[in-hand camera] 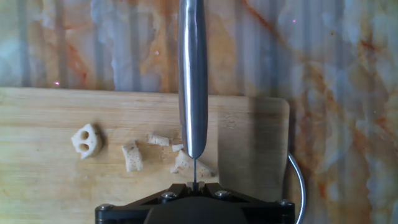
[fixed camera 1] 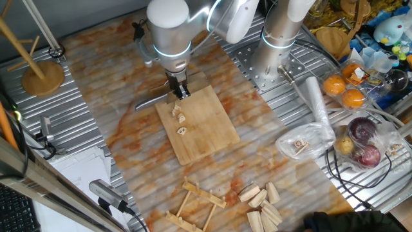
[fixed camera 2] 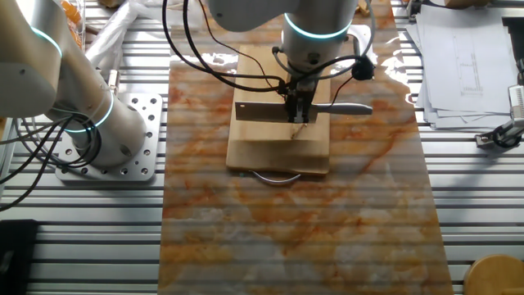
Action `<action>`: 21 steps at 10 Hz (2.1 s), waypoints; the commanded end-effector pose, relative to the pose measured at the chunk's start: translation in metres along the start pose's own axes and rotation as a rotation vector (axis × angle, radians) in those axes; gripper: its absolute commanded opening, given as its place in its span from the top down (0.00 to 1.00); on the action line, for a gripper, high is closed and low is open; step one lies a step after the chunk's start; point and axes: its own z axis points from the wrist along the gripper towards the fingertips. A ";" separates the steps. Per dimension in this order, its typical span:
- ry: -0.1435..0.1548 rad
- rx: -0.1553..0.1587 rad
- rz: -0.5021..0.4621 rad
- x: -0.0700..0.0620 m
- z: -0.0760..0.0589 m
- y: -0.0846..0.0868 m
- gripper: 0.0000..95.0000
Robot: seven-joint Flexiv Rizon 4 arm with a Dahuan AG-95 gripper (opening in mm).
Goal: Slice the lotus root
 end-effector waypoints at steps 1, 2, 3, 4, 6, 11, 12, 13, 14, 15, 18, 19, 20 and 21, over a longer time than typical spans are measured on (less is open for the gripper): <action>0.001 -0.008 0.035 -0.002 0.002 0.000 1.00; 0.002 -0.014 0.068 -0.003 0.004 0.000 1.00; 0.002 -0.018 0.090 -0.003 0.005 0.000 1.00; 0.000 -0.021 0.103 -0.004 0.004 0.000 1.00; -0.005 -0.025 0.126 -0.006 0.004 0.000 1.00; -0.007 -0.048 0.164 -0.014 0.004 0.002 1.00; -0.009 -0.048 0.167 -0.014 0.006 0.004 1.00; -0.009 -0.049 0.169 -0.015 0.006 0.005 1.00; -0.009 -0.049 0.171 -0.015 0.007 0.005 1.00; -0.009 -0.050 0.170 -0.015 0.007 0.005 1.00; -0.021 -0.053 0.173 -0.016 0.017 0.005 1.00; -0.023 -0.055 0.171 -0.016 0.019 0.005 1.00; -0.021 -0.061 0.171 -0.016 0.018 0.005 1.00; -0.018 -0.063 0.164 -0.014 0.015 0.005 1.00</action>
